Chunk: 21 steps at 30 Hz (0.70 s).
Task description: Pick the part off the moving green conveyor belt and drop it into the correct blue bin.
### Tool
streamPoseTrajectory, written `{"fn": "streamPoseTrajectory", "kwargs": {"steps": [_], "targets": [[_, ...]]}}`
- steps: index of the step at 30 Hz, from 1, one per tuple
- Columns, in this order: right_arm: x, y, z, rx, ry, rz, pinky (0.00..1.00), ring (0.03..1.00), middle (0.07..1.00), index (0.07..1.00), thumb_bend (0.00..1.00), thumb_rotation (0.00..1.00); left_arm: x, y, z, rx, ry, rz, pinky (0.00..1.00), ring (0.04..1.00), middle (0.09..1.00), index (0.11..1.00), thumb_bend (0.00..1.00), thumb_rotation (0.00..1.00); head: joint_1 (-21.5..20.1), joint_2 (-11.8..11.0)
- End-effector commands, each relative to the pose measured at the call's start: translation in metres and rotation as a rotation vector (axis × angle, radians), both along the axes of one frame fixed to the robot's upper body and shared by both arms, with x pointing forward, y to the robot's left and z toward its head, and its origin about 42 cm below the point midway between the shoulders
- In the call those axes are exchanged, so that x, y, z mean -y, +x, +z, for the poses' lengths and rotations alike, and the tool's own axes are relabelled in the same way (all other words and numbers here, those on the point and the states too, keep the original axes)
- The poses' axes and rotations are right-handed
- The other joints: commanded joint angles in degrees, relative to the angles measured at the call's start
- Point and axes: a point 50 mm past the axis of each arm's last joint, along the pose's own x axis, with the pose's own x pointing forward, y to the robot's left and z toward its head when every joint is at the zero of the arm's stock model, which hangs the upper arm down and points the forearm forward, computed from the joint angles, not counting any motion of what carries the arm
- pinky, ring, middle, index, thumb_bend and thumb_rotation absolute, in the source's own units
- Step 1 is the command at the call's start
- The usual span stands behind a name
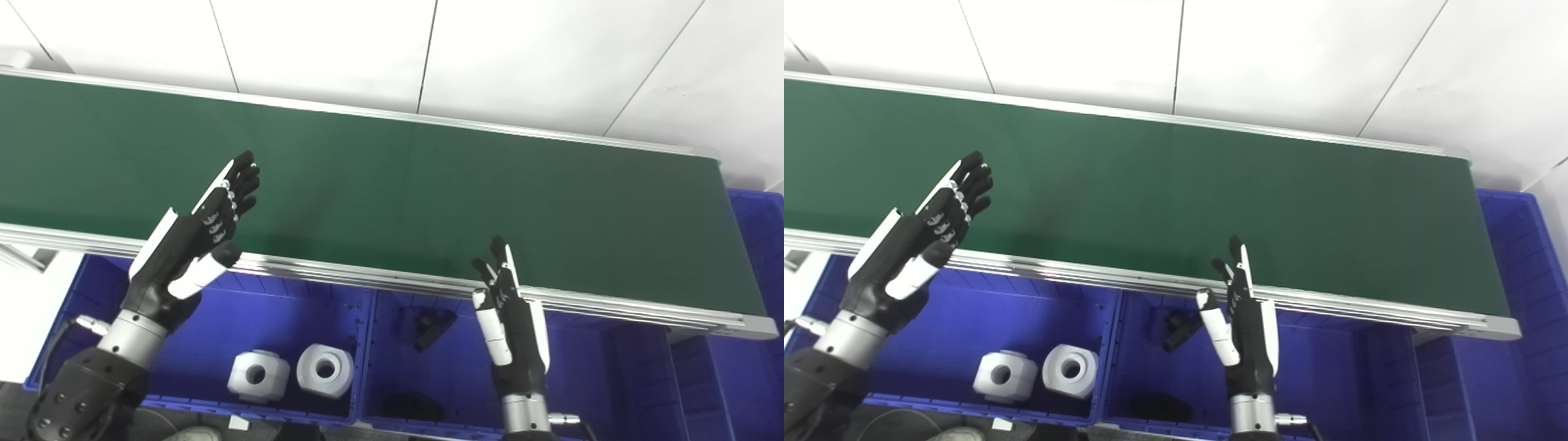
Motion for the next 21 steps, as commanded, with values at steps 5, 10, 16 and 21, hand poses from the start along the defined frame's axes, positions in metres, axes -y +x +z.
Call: {"fn": "streamPoseTrajectory", "kwargs": {"steps": [5, 10, 16, 21], "targets": [[-0.008, 0.0, 0.01, 0.065, 0.009, -0.027, 0.98, 0.95, 1.0, 1.0, 0.78, 0.91, 0.023, -0.032, -0.001, -0.05, -0.028, 0.057, 1.0, 1.0, 1.0, 1.0, 0.43, 0.83, -1.0, -0.8], [-0.008, -0.005, 0.006, 0.058, -0.001, -0.025, 0.98, 0.955, 1.0, 1.0, 0.78, 0.92, 0.021, -0.034, -0.043, -0.031, 0.09, 0.072, 1.0, 1.0, 1.0, 1.0, 0.53, 0.85, -1.4, -2.3], [-0.003, -0.012, 0.001, 0.053, -0.001, -0.031, 0.98, 0.962, 1.0, 1.0, 0.77, 0.92, 0.024, -0.033, -0.068, 0.009, 0.113, 0.105, 1.0, 0.998, 1.0, 1.0, 0.55, 0.88, -0.3, -3.4], [0.003, -0.017, -0.003, 0.052, -0.001, -0.036, 0.99, 0.965, 1.0, 1.0, 0.77, 0.92, 0.031, -0.033, -0.078, 0.039, 0.093, 0.126, 1.0, 0.999, 1.0, 1.0, 0.56, 0.86, 1.4, -4.3]]}}
